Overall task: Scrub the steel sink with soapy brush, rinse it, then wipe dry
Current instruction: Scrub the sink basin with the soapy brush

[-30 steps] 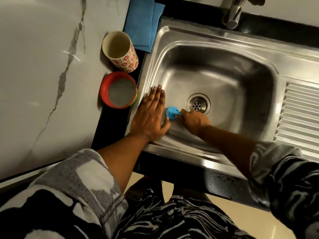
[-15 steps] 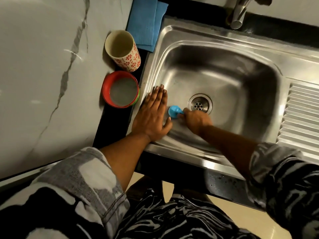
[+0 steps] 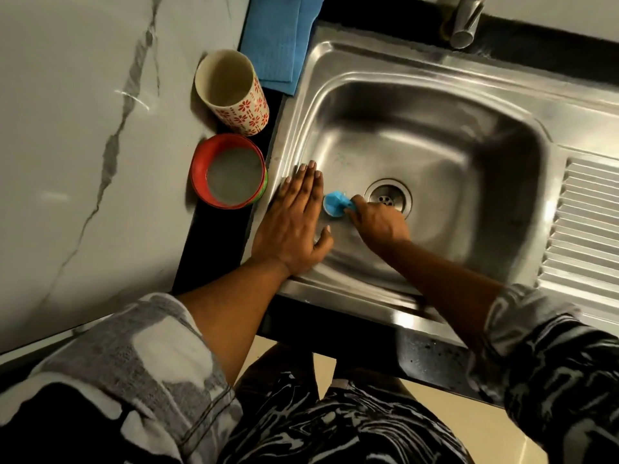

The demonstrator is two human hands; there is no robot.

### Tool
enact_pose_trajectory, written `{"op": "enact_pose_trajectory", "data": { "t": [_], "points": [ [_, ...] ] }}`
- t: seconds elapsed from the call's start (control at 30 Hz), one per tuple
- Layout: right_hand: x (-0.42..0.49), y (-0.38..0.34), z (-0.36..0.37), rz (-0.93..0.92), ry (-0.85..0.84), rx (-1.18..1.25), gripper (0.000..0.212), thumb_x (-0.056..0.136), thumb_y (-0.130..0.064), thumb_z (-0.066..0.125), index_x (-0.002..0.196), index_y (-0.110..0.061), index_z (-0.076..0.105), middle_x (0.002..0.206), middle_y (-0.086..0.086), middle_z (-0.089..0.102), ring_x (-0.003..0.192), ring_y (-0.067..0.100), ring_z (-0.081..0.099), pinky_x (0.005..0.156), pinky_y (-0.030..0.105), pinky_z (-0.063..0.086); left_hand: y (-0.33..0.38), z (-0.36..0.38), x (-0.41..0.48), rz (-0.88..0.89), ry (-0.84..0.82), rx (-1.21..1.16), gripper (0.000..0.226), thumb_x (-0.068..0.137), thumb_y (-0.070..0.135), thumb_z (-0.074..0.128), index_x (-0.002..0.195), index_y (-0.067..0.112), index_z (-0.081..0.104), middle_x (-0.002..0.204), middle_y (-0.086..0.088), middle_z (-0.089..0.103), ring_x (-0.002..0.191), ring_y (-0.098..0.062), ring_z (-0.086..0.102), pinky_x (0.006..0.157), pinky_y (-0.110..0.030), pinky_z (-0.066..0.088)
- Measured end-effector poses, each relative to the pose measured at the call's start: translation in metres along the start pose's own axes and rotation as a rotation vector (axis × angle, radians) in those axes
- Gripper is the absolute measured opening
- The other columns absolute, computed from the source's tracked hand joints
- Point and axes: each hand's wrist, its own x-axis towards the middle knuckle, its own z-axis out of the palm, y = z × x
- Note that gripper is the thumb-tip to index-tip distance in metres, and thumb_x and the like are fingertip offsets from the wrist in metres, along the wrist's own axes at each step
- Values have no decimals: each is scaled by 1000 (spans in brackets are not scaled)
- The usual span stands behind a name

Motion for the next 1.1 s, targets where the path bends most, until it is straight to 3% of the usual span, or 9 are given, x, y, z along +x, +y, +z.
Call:
{"op": "enact_pose_trajectory", "data": {
  "t": [0.13,0.33,0.4,0.47,0.57,0.63,0.8,1.0,1.1],
  "points": [
    [20,4,-15,39,-14,57,36,107,-42,42,129,-14,46,102,21,71,85,44,66,64,43,46,0,0,0,-3,-10,-12,98,94,48,50,169,6,2,177,-15,-2,164,-28,-6,132,-48,10],
    [-12,-3,-2,-223,-196,-208,46,105,-55,36,127,-18,51,97,8,70,77,29,66,61,34,43,1,-2,0,0,-20,7,98,95,51,45,169,5,1,177,-15,-3,164,-28,-7,133,-46,4],
    [-8,11,-9,-162,-172,-230,40,105,-51,40,124,-19,54,101,9,71,85,33,69,65,36,48,1,-2,0,-1,-19,0,98,94,51,45,169,5,0,177,-14,-3,164,-28,-7,133,-46,5],
    [16,22,-22,19,-79,-172,39,102,-51,46,121,-20,59,106,11,71,93,36,69,71,39,51,1,-2,0,-2,-11,-9,97,94,49,47,169,5,2,177,-14,-2,164,-28,-6,133,-46,7],
    [48,19,-43,211,8,-104,39,102,-51,45,120,-20,61,105,14,70,90,37,68,70,39,49,1,-2,0,1,-4,-9,97,94,47,49,168,4,4,177,-15,0,164,-28,-6,133,-47,8],
    [46,4,-41,181,-15,-63,42,104,-53,43,121,-20,60,103,12,70,88,34,68,69,39,49,1,-3,1,-1,-10,-10,97,94,47,49,168,4,4,177,-16,0,164,-28,-5,133,-47,8],
    [-25,-4,-18,-124,-240,-209,40,105,-49,40,124,-18,57,105,12,71,92,36,70,68,37,47,0,-1,0,8,-14,4,98,95,51,47,168,4,2,177,-16,-1,164,-30,-5,133,-49,8],
    [32,17,-47,181,-78,-151,37,102,-50,49,120,-21,63,106,10,71,92,32,69,74,39,52,1,-1,0,6,9,-9,97,93,46,50,168,4,6,177,-16,2,164,-30,-3,132,-49,10],
    [28,-16,-40,97,-129,-115,35,105,-42,43,125,-19,60,112,12,70,99,34,69,83,45,55,0,-2,0,7,-6,-12,97,93,48,49,168,3,6,177,-16,2,164,-30,-2,132,-49,10]
  ]
}}
